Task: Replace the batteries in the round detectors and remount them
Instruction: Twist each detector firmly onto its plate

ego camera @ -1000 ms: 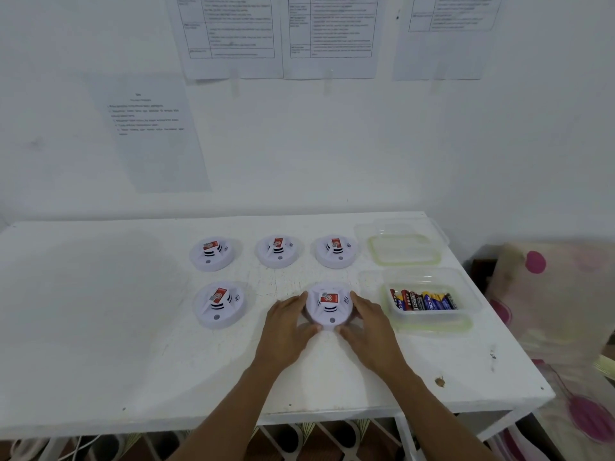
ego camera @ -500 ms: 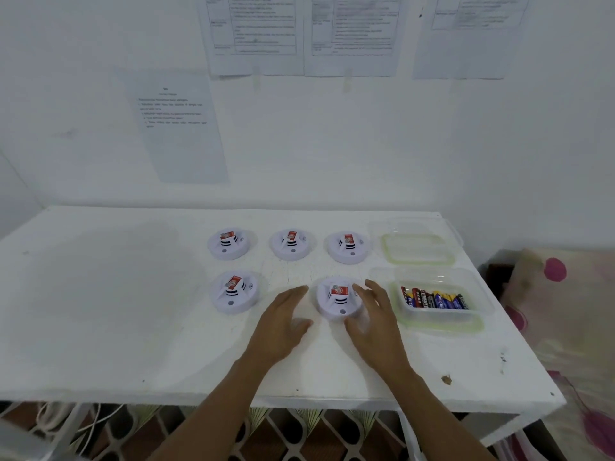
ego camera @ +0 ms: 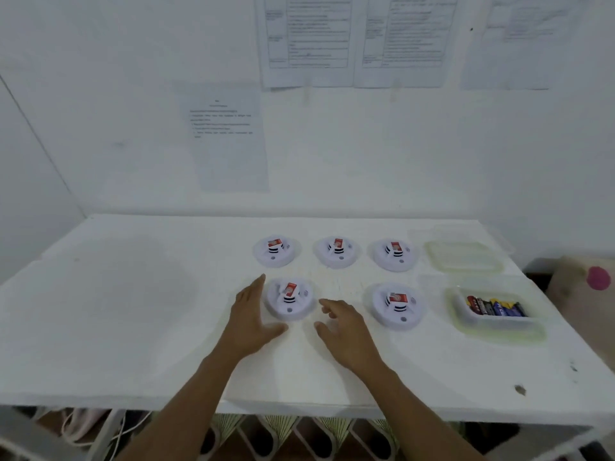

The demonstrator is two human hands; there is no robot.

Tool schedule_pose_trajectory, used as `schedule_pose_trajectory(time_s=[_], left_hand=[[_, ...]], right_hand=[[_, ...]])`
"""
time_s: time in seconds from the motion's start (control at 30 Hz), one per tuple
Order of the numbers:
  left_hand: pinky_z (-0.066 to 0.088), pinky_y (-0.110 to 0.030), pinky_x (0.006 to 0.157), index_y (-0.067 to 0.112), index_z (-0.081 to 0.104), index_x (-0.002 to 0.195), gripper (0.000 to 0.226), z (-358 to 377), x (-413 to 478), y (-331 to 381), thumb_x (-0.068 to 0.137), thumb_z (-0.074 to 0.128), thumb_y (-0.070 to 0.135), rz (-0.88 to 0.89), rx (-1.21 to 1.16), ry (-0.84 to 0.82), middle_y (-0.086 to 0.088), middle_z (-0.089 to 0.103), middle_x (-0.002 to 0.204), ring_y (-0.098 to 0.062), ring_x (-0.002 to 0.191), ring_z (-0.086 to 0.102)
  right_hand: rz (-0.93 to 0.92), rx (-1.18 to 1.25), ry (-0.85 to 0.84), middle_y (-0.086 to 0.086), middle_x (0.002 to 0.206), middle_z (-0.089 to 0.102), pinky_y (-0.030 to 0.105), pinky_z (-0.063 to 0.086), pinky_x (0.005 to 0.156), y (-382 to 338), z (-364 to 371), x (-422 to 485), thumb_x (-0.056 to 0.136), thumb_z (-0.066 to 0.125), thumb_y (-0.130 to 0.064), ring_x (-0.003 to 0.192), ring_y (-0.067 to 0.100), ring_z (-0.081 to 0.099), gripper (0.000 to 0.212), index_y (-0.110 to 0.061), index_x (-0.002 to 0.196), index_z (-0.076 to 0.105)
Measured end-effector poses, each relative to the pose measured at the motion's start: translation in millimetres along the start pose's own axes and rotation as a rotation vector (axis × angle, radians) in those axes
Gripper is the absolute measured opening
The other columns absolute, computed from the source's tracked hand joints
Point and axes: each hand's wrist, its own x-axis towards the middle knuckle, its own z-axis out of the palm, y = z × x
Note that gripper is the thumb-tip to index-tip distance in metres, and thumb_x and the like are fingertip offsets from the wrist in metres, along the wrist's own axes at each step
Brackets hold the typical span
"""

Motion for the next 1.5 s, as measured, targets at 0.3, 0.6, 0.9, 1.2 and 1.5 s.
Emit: schedule_pose_trajectory(time_s=[0.3,0.6,0.9,1.2,1.5], left_hand=[[0.048,-0.033,0.100,0.028,0.053,0.132,0.075,1,23,-23,0.067,0.085,0.047,0.120,-0.223,-0.094,0.017,0.061,0.130,-0.003,0.115,0.058],[0.049,-0.012,0.083,0.021,0.053,0.135,0.070,-15,13,-15,0.071,0.079,0.034,0.129,-0.527,-0.085,0.033,0.067,0.111,0.006,0.098,0.066],[0.051,-0.017,0.086,0.020,0.050,0.142,0.055,-12,12,-15,0.091,0.068,0.010,0.069,-0.636,-0.097,0.007,0.068,0.126,-0.009,0.110,0.067],[0.052,-0.023,0.094,0.024,0.048,0.143,0.056,-9,9,-15,0.091,0.068,0.017,0.086,-0.574,-0.079,0.012,0.066,0.128,-0.008,0.112,0.065],[0.053,-0.023,0.094,0.024,0.049,0.142,0.055,-8,9,-14,0.091,0.068,0.019,0.094,-0.540,-0.068,0.012,0.066,0.127,-0.007,0.110,0.066]], right_hand=[[0.296,-0.258,0.137,-0.007,0.120,0.055,0.038,0.028,0.088,-37,40,25,0.080,0.057,-0.061,0.115,0.019,0.044,0.044,-0.034,0.114,0.056],[0.206,0.321,0.163,-0.004,0.105,0.071,0.027,0.056,0.077,-43,39,31,0.074,0.080,-0.021,0.085,0.006,0.069,0.064,-0.029,0.127,0.046],[0.139,0.344,0.093,-0.001,0.090,0.074,0.044,0.059,0.074,-32,34,27,0.071,0.079,-0.031,0.079,0.020,0.071,0.065,-0.036,0.125,0.044],[0.090,0.339,0.099,-0.006,0.099,0.073,0.037,0.060,0.077,-28,37,26,0.067,0.074,-0.043,0.083,0.010,0.070,0.072,-0.030,0.131,0.043],[0.054,0.334,0.125,-0.009,0.106,0.071,0.027,0.059,0.077,-28,36,25,0.075,0.079,-0.024,0.087,0.004,0.069,0.066,-0.031,0.131,0.045]])
